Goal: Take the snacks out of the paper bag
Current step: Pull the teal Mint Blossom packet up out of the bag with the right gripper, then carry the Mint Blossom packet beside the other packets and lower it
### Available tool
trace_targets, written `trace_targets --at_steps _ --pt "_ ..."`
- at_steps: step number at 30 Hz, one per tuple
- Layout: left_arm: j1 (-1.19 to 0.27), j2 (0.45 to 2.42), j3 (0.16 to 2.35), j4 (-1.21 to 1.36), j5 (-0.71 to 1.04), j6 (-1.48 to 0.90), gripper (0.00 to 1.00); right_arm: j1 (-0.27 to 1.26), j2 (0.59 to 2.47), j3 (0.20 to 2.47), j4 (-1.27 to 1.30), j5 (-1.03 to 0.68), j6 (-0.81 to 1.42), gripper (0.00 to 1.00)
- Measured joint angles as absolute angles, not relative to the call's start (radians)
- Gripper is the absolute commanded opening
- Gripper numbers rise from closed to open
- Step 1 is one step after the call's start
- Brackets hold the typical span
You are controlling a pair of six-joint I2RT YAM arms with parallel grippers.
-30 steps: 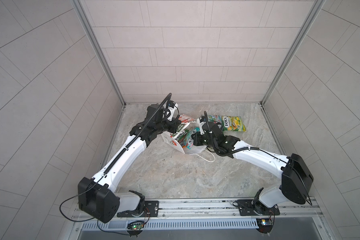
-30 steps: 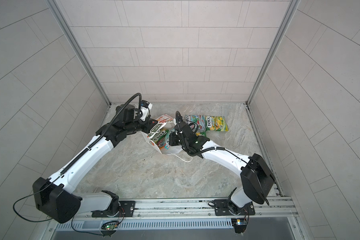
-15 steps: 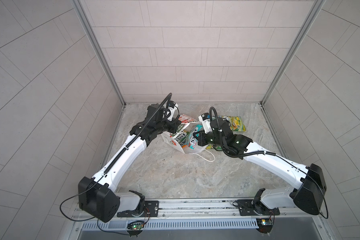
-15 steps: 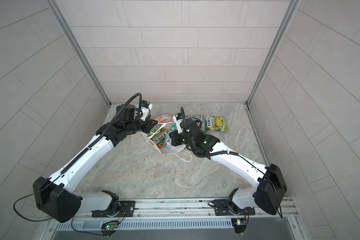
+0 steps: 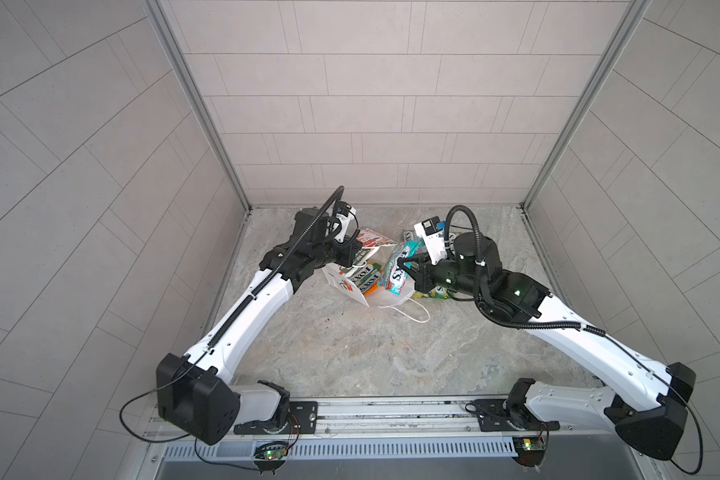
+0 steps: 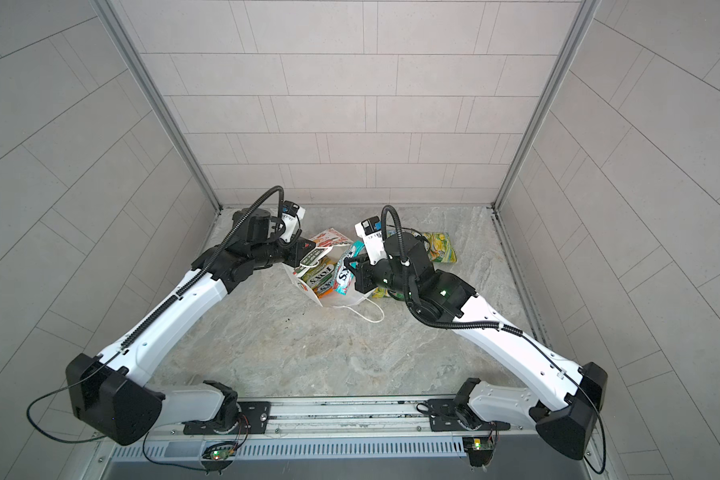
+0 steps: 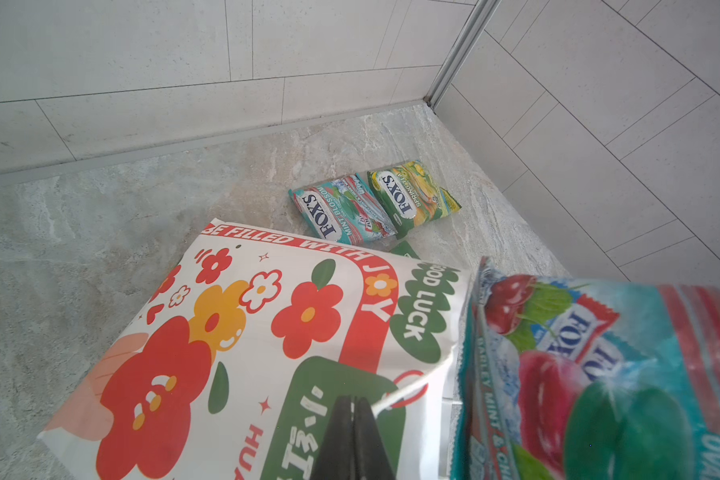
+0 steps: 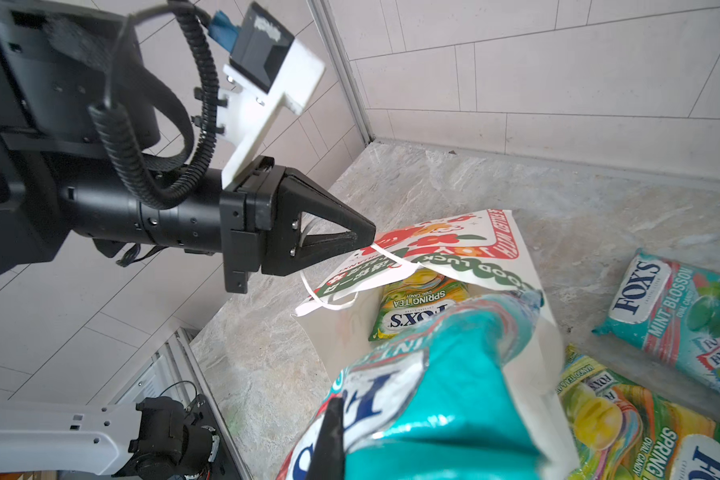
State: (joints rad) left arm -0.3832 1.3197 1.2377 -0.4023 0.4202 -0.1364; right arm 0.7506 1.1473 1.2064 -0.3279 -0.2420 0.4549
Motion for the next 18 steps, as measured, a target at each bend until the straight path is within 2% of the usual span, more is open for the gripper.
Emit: trace_targets --at_steps 8,18 --pt "-0.383 1.32 1.24 -0.403 0.419 -0.132 0.0 0.648 1.042 1.221 -0.432 -0.226 0.421 0.0" --pt "-0.383 1.32 1.24 -0.403 0.418 -0.13 0.0 0.353 0.947 1.234 -0.612 -0.24 0.376 0.0"
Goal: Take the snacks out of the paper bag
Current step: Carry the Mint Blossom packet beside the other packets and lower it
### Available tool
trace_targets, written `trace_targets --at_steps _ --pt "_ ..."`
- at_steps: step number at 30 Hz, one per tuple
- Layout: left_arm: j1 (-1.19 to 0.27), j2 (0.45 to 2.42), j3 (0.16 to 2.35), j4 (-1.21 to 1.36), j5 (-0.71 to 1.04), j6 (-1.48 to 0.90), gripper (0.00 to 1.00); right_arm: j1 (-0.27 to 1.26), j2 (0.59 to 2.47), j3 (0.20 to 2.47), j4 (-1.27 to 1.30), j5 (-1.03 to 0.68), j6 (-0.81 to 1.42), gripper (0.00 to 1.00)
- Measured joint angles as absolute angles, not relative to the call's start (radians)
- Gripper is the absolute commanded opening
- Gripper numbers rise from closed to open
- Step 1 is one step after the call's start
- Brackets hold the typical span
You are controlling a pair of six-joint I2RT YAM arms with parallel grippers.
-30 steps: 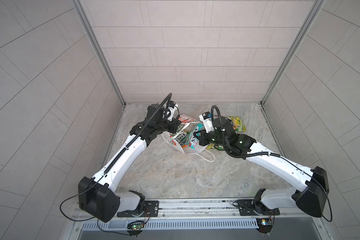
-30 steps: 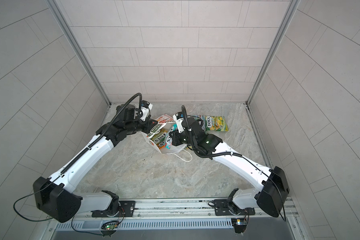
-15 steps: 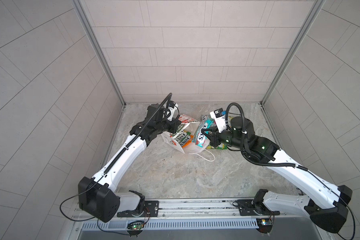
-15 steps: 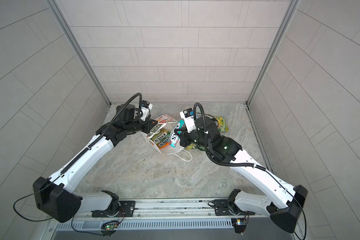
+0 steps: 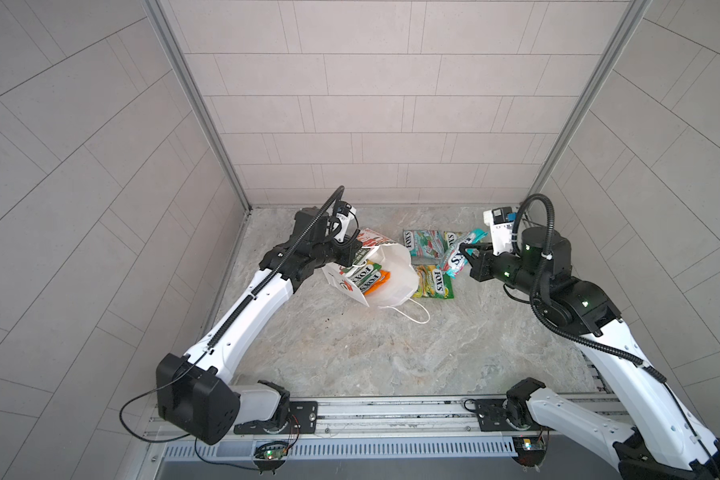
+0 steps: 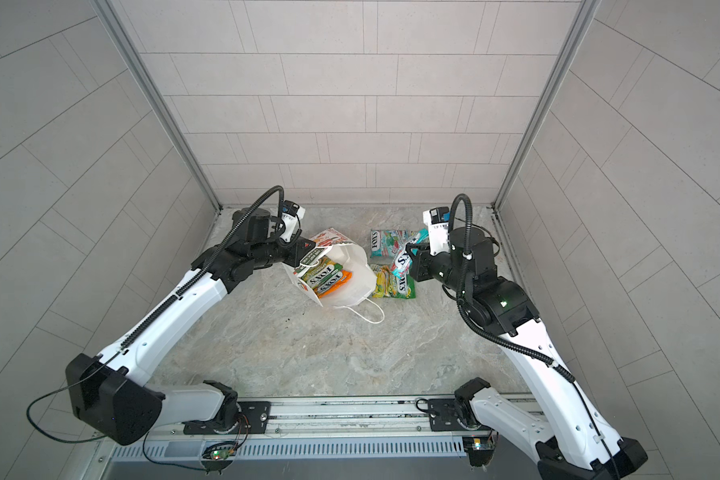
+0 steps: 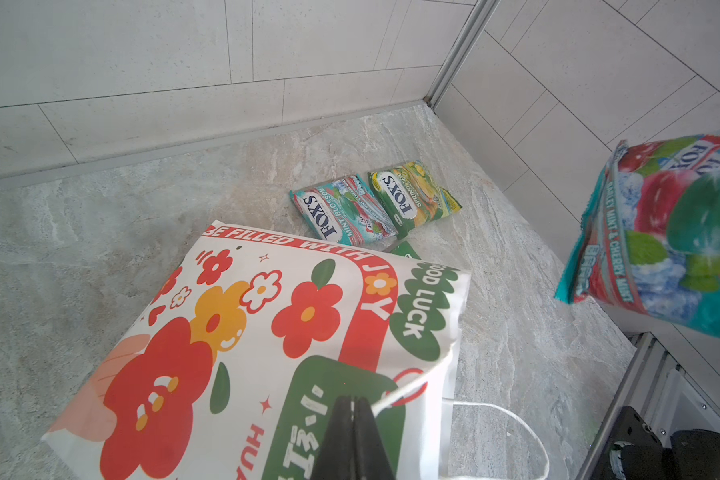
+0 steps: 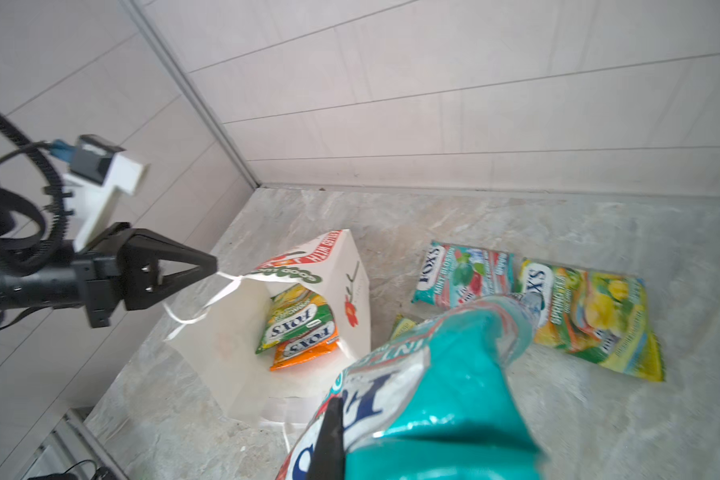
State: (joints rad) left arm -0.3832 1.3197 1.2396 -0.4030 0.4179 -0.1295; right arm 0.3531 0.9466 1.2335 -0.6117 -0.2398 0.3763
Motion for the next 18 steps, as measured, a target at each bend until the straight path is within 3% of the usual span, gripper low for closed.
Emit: trace_targets --at_steps 9,18 --pt "-0.383 1.32 1.24 -0.405 0.414 -0.129 0.0 0.117 1.005 1.234 -0.761 -0.263 0.299 0.0" --pt "-0.383 1.32 1.24 -0.409 0.414 -0.129 0.0 0.014 1.141 1.201 -0.807 -0.258 0.242 0.0"
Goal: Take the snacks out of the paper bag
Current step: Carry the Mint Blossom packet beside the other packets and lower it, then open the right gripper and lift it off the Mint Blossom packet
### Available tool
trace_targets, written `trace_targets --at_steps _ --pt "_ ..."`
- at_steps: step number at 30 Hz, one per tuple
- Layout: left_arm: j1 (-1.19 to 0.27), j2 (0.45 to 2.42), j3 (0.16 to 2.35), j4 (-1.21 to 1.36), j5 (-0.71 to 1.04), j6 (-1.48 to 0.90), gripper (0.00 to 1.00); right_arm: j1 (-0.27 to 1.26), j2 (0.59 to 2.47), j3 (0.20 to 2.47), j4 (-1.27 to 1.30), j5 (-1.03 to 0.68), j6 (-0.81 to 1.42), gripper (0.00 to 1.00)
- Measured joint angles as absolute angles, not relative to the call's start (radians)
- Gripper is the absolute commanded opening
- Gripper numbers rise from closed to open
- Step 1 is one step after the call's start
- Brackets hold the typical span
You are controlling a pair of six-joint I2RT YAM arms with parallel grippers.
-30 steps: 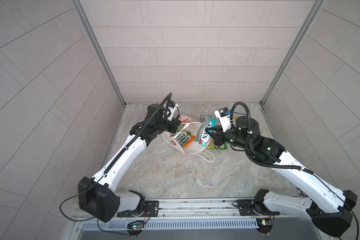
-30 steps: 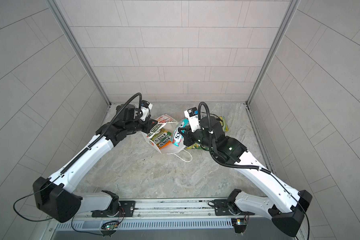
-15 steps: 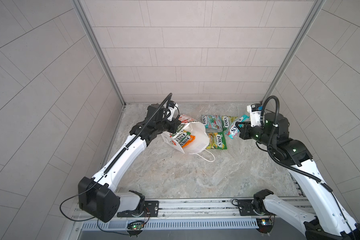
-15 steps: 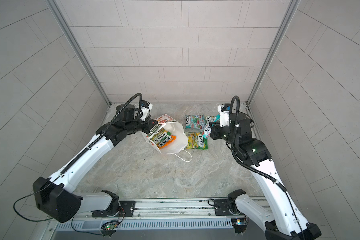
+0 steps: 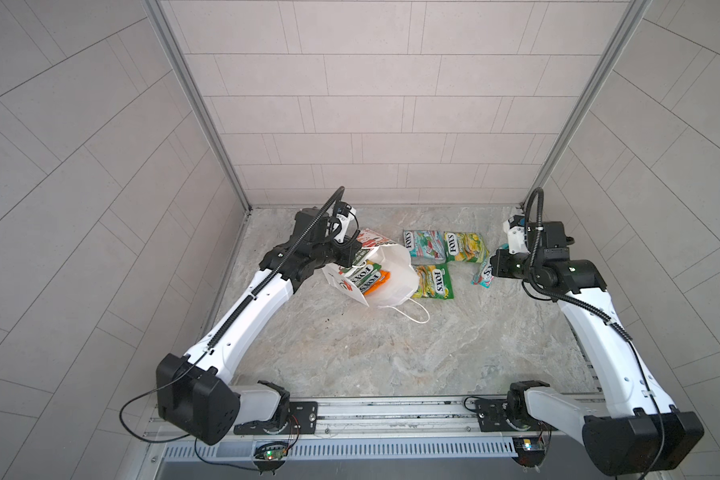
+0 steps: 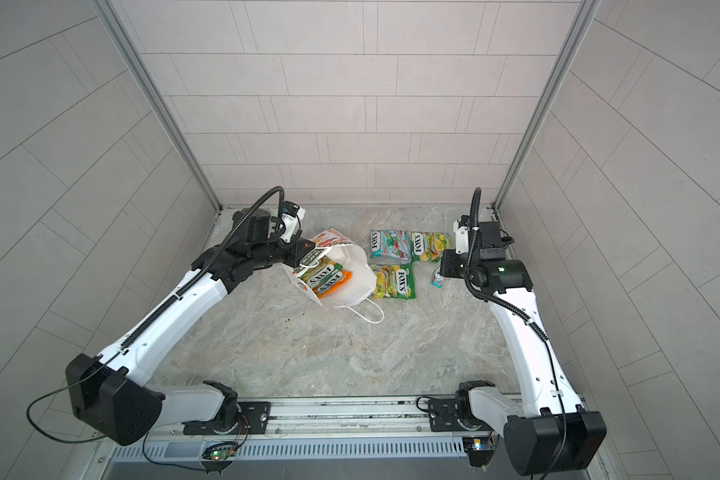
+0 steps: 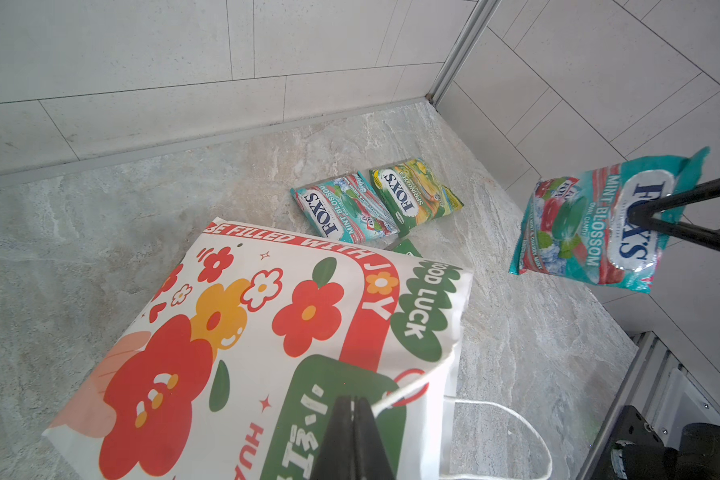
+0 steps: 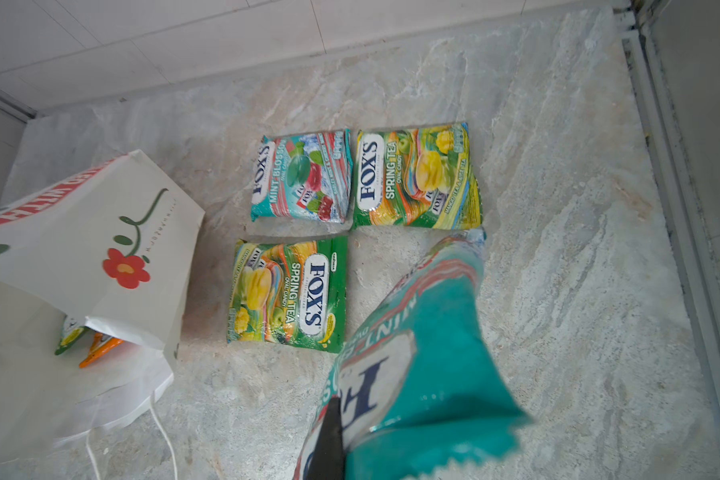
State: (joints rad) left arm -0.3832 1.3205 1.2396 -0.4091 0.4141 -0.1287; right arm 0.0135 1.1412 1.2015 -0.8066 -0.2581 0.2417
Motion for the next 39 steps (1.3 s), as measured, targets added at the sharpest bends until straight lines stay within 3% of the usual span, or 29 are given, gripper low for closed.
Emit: trace_targets --at_steps 10,25,32,39 --pt "-0.383 1.32 1.24 -0.409 0.413 -0.122 0.0 -0.002 1.323 1.16 -0.767 -0.285 0.141 0.0" --pt "-0.385 1.32 1.24 -0.41 0.403 -0.114 0.0 -0.042 1.571 1.279 -0.829 -0.529 -0.048 0.0" --pt "-0.385 1.32 1.24 -0.409 0.402 -0.114 0.0 -0.049 1.69 1.372 -0.919 -0.456 -0.119 0.02" --pt "-0.385 1.32 1.24 -0.41 0.4 -0.113 0.0 -0.053 1.695 1.374 -0.92 -0.312 -0.162 0.14"
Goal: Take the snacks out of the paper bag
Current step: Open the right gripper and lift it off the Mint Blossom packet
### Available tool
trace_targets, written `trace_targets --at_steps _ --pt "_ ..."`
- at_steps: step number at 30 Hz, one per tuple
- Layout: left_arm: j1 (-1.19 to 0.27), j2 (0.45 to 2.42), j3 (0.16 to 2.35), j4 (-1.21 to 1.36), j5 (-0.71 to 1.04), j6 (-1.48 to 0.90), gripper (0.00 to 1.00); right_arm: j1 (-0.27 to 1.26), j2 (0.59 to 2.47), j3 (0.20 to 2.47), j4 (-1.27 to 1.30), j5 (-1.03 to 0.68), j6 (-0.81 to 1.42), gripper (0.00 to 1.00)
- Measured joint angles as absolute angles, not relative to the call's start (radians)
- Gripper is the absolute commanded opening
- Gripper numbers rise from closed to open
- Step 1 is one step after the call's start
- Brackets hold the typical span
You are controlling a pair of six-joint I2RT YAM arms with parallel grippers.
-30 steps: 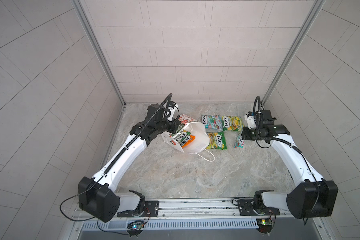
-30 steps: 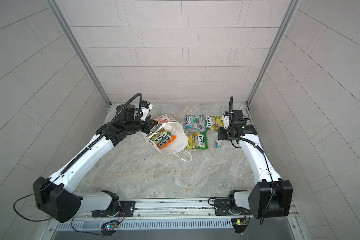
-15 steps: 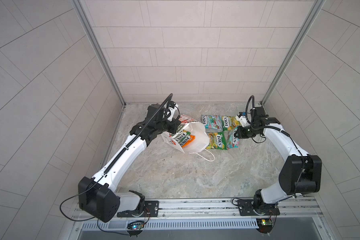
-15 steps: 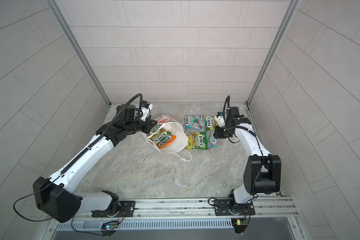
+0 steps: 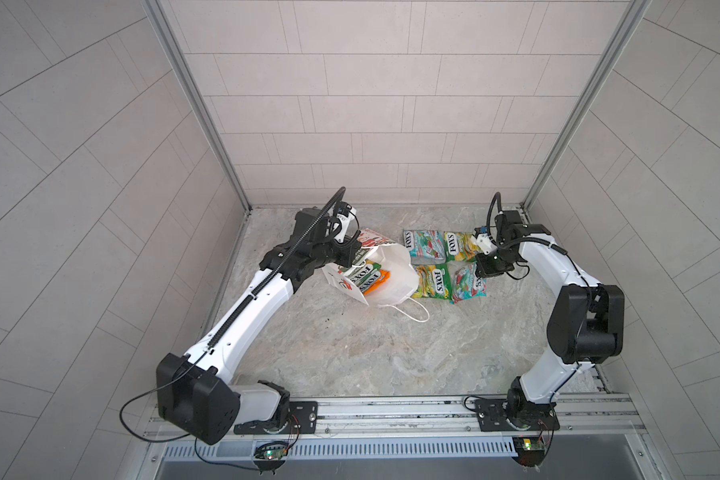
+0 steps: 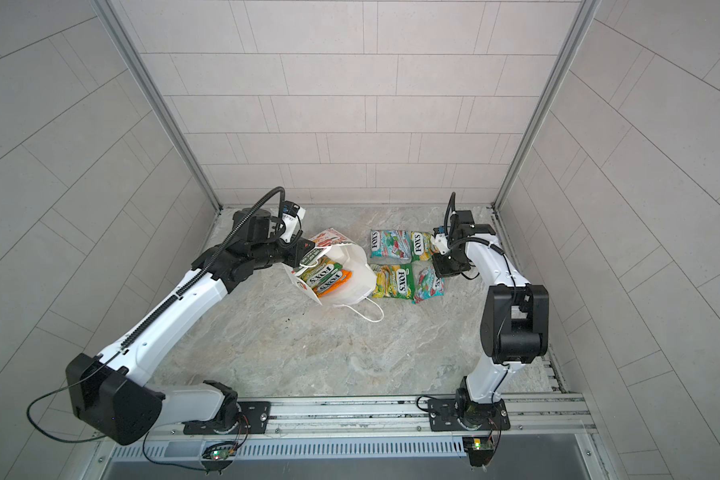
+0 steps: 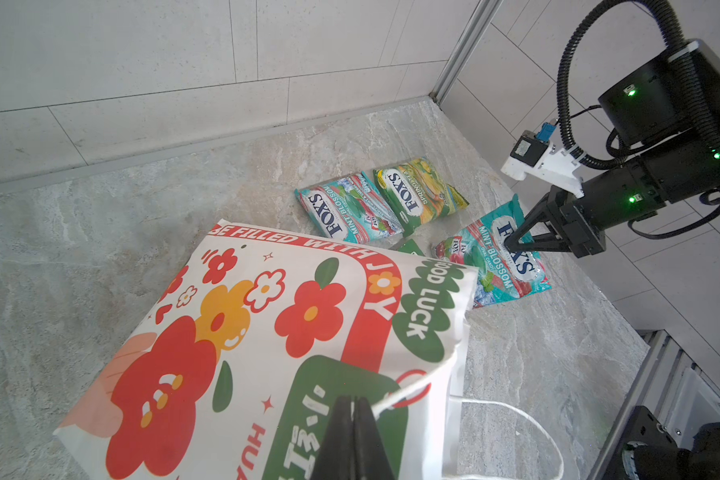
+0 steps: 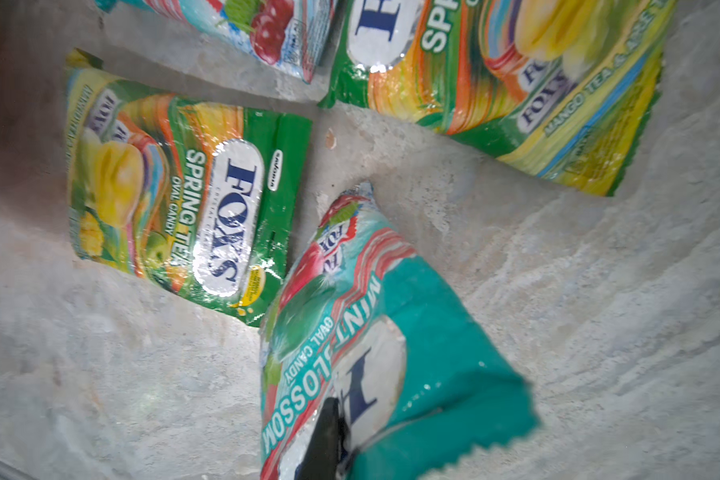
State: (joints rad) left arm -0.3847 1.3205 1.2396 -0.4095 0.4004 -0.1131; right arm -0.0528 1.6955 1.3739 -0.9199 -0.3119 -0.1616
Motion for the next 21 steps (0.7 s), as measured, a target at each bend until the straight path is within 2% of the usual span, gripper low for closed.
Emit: trace_targets --at_steps 5,13,17,21 --pt "-0.385 1.32 1.24 -0.41 0.399 -0.112 0.0 -0.053 1.705 1.373 -0.881 -0.234 -0.188 0.19" --pt "-0.385 1.32 1.24 -0.41 0.399 -0.111 0.0 -0.053 1.751 1.375 -0.817 -0.141 -0.203 0.2" --pt "-0.385 1.32 1.24 -0.41 0.399 -0.111 0.0 -0.053 1.769 1.376 -0.794 -0.073 -0.197 0.34" --pt "-0.385 1.32 1.24 -0.41 0.399 -0.111 0.0 -0.053 1.771 1.377 -0.776 -0.012 -0.163 0.41"
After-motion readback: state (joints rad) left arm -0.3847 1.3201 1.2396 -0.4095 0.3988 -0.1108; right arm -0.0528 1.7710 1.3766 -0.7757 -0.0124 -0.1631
